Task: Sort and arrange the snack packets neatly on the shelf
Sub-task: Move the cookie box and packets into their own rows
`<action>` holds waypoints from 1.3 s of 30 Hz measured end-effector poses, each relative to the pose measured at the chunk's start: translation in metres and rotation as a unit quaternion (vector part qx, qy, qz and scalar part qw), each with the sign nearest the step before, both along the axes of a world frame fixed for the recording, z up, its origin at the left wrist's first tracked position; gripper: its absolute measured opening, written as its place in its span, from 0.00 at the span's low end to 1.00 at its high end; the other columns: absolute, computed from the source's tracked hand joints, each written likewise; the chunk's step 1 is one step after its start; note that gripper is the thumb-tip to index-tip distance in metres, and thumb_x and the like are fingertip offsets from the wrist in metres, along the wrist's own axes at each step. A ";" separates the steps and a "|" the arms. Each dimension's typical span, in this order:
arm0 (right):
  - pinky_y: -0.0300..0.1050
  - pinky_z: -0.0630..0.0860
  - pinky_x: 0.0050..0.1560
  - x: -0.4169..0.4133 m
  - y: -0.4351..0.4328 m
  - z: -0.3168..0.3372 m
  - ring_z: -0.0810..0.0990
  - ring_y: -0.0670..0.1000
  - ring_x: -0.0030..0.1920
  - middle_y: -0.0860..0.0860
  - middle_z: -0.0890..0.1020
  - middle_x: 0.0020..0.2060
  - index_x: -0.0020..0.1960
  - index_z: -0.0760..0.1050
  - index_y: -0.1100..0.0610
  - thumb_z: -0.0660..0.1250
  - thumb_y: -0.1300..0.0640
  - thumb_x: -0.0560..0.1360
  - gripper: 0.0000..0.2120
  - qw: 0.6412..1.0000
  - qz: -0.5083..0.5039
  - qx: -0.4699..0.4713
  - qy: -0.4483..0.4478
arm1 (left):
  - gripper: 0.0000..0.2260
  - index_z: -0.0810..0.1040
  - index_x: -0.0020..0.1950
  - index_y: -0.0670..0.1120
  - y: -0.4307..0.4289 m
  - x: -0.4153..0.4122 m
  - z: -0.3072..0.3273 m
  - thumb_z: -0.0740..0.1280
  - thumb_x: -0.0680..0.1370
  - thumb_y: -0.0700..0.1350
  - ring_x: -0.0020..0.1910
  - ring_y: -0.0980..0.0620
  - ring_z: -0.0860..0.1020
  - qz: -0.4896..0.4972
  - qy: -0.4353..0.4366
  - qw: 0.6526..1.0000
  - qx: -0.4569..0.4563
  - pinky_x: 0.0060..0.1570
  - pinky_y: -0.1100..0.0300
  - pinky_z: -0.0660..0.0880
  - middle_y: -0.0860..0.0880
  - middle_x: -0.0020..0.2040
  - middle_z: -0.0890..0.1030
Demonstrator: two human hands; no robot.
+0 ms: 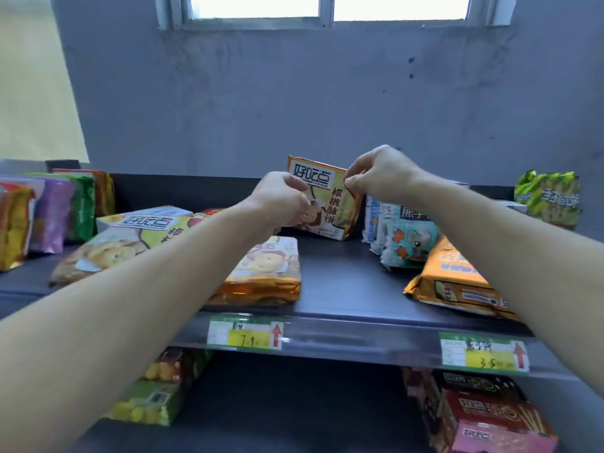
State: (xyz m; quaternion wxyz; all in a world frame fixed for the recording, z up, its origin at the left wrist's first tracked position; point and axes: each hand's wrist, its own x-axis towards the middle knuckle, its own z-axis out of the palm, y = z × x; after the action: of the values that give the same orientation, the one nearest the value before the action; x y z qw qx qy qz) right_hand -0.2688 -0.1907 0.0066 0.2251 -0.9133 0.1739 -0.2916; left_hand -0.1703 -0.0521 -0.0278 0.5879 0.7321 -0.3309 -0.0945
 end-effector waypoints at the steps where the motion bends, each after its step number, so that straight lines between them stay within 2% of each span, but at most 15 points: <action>1: 0.41 0.73 0.47 0.008 0.008 -0.001 0.79 0.50 0.47 0.51 0.81 0.46 0.50 0.82 0.56 0.67 0.57 0.75 0.06 1.000 -0.001 0.001 0.002 | 0.14 0.74 0.58 0.41 0.013 0.009 0.003 0.64 0.74 0.31 0.55 0.43 0.78 0.009 -0.004 1.000 -0.003 0.46 0.55 0.78 0.40 0.57 0.78; 3: 0.40 0.73 0.46 0.024 0.022 -0.004 0.79 0.50 0.46 0.52 0.81 0.46 0.49 0.82 0.56 0.68 0.58 0.75 0.06 1.000 -0.004 0.007 0.004 | 0.13 0.74 0.58 0.42 0.039 0.025 0.005 0.64 0.75 0.32 0.56 0.44 0.78 0.031 -0.017 0.999 -0.001 0.52 0.54 0.78 0.41 0.56 0.78; 5: 0.38 0.72 0.42 0.040 0.037 -0.005 0.79 0.50 0.44 0.53 0.82 0.46 0.49 0.82 0.57 0.67 0.59 0.74 0.06 1.000 -0.007 0.012 0.007 | 0.12 0.74 0.57 0.43 0.062 0.043 0.005 0.64 0.75 0.33 0.56 0.45 0.78 0.046 -0.025 0.999 -0.001 0.54 0.53 0.78 0.42 0.56 0.78; 9: 0.35 0.70 0.33 0.069 0.068 -0.011 0.77 0.49 0.41 0.52 0.81 0.45 0.49 0.82 0.56 0.67 0.58 0.75 0.06 1.000 -0.005 0.005 0.014 | 0.12 0.75 0.57 0.43 0.102 0.072 0.006 0.64 0.76 0.33 0.53 0.47 0.79 0.061 -0.023 0.998 -0.006 0.52 0.54 0.79 0.43 0.54 0.79; 11: 0.35 0.69 0.32 0.082 0.082 -0.015 0.76 0.47 0.38 0.51 0.80 0.43 0.48 0.82 0.55 0.67 0.58 0.75 0.05 1.000 -0.005 -0.003 0.021 | 0.13 0.75 0.58 0.43 0.119 0.083 0.006 0.64 0.76 0.33 0.51 0.48 0.80 0.066 -0.023 0.998 -0.004 0.48 0.57 0.79 0.44 0.52 0.79; 15: 0.38 0.72 0.35 0.102 0.105 -0.022 0.78 0.47 0.39 0.51 0.80 0.44 0.49 0.81 0.55 0.67 0.57 0.75 0.05 1.000 -0.008 0.000 0.025 | 0.11 0.75 0.57 0.43 0.148 0.104 0.005 0.64 0.76 0.33 0.47 0.51 0.80 0.074 -0.014 0.997 -0.012 0.39 0.63 0.77 0.46 0.49 0.79; 18: 0.39 0.72 0.41 0.113 0.117 -0.026 0.78 0.49 0.45 0.50 0.81 0.46 0.50 0.81 0.55 0.67 0.57 0.75 0.06 1.000 -0.009 0.002 0.029 | 0.10 0.75 0.55 0.42 0.165 0.119 0.005 0.63 0.76 0.32 0.47 0.50 0.80 0.084 -0.001 0.996 -0.032 0.44 0.59 0.78 0.46 0.48 0.79; 21: 0.37 0.71 0.38 0.121 0.127 -0.029 0.78 0.49 0.46 0.51 0.81 0.47 0.51 0.81 0.55 0.67 0.57 0.76 0.07 0.999 0.000 0.006 0.033 | 0.10 0.75 0.54 0.42 0.179 0.131 0.003 0.62 0.76 0.31 0.48 0.49 0.79 0.106 0.008 0.993 -0.047 0.50 0.55 0.79 0.46 0.46 0.79; 23: 0.36 0.69 0.37 0.126 0.133 -0.030 0.77 0.49 0.46 0.51 0.81 0.48 0.53 0.81 0.57 0.67 0.58 0.76 0.08 0.999 0.008 0.005 0.040 | 0.10 0.75 0.53 0.42 0.185 0.137 0.003 0.62 0.76 0.31 0.47 0.49 0.79 0.119 0.011 0.991 -0.054 0.48 0.56 0.78 0.46 0.45 0.78; 26: 0.37 0.69 0.41 0.136 0.139 -0.031 0.77 0.49 0.47 0.52 0.81 0.50 0.55 0.81 0.57 0.66 0.58 0.76 0.09 0.998 0.028 0.003 0.051 | 0.09 0.74 0.53 0.42 0.194 0.145 0.001 0.61 0.76 0.31 0.44 0.51 0.78 0.143 0.016 0.988 -0.062 0.45 0.59 0.78 0.47 0.43 0.77; 31: 0.34 0.68 0.33 0.158 0.146 -0.029 0.76 0.49 0.46 0.51 0.79 0.47 0.56 0.80 0.58 0.67 0.57 0.76 0.10 0.995 0.069 -0.001 0.075 | 0.10 0.74 0.53 0.42 0.205 0.157 -0.002 0.62 0.76 0.30 0.45 0.49 0.78 0.193 0.018 0.980 -0.054 0.44 0.59 0.78 0.47 0.42 0.77; 34: 0.36 0.69 0.34 0.174 0.147 -0.024 0.77 0.49 0.45 0.51 0.80 0.48 0.56 0.80 0.58 0.66 0.57 0.76 0.10 0.993 0.089 -0.003 0.076 | 0.12 0.74 0.55 0.41 0.210 0.167 -0.002 0.62 0.75 0.30 0.50 0.47 0.77 0.221 0.017 0.975 -0.029 0.43 0.59 0.78 0.46 0.43 0.77; 37: 0.34 0.69 0.32 0.192 0.146 -0.021 0.77 0.49 0.45 0.52 0.81 0.50 0.55 0.80 0.58 0.66 0.57 0.76 0.10 0.991 0.103 -0.014 0.083 | 0.11 0.74 0.56 0.41 0.211 0.177 0.000 0.62 0.76 0.32 0.50 0.48 0.77 0.254 0.016 0.967 -0.014 0.44 0.59 0.78 0.42 0.49 0.78; 39: 0.34 0.70 0.32 0.203 0.145 -0.019 0.77 0.50 0.44 0.52 0.81 0.49 0.56 0.80 0.58 0.66 0.57 0.76 0.10 0.990 0.113 -0.016 0.087 | 0.09 0.75 0.55 0.42 0.209 0.182 -0.002 0.62 0.77 0.33 0.51 0.48 0.76 0.279 0.012 0.960 0.005 0.39 0.61 0.77 0.42 0.51 0.77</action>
State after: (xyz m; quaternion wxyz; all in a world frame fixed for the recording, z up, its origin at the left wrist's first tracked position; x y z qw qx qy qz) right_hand -0.0661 -0.0458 -0.0128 0.2255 -0.9525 0.0842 -0.1867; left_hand 0.0112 0.1574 -0.0299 0.5909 0.7973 -0.1054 0.0627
